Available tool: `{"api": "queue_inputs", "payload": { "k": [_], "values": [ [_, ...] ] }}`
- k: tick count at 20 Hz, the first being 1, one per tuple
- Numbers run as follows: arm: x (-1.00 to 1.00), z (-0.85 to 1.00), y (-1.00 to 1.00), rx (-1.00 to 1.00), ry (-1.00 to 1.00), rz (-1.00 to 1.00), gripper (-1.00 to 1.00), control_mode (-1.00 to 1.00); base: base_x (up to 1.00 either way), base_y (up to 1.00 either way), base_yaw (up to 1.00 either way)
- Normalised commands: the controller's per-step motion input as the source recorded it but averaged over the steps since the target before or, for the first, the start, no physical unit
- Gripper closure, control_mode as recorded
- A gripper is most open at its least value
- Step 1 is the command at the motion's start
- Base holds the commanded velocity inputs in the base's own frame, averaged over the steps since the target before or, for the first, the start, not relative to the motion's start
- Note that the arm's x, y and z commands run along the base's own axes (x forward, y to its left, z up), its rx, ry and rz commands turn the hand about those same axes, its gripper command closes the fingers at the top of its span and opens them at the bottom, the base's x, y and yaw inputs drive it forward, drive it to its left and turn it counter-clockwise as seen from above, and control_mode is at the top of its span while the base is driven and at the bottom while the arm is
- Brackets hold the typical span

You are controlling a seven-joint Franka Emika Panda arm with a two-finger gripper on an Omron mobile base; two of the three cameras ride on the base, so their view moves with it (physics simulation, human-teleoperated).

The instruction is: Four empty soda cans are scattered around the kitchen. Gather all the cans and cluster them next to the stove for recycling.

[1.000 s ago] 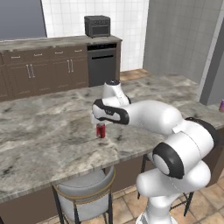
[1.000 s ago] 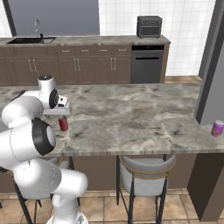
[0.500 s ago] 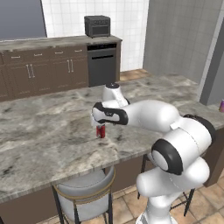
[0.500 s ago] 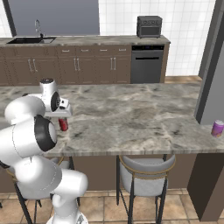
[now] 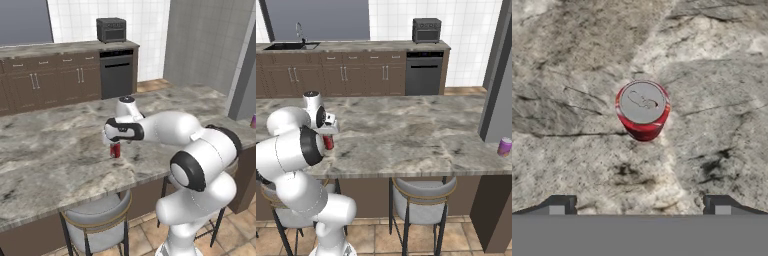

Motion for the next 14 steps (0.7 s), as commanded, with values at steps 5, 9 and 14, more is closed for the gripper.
{"api": "queue_inputs", "payload": {
  "k": [5, 9, 14],
  "values": [
    [0.15, -0.11, 0.12, 0.0, 0.01, 0.0, -1.0, -1.0, 0.0, 0.0, 0.0],
    [0.17, -0.12, 0.06, 0.0, 0.01, 0.0, -1.0, -1.0, 0.0, 0.0, 0.0],
    [0.16, -0.09, 0.01, 0.0, 0.0, 0.0, -1.0, -1.0, 0.0, 0.0, 0.0]
  ]
}}
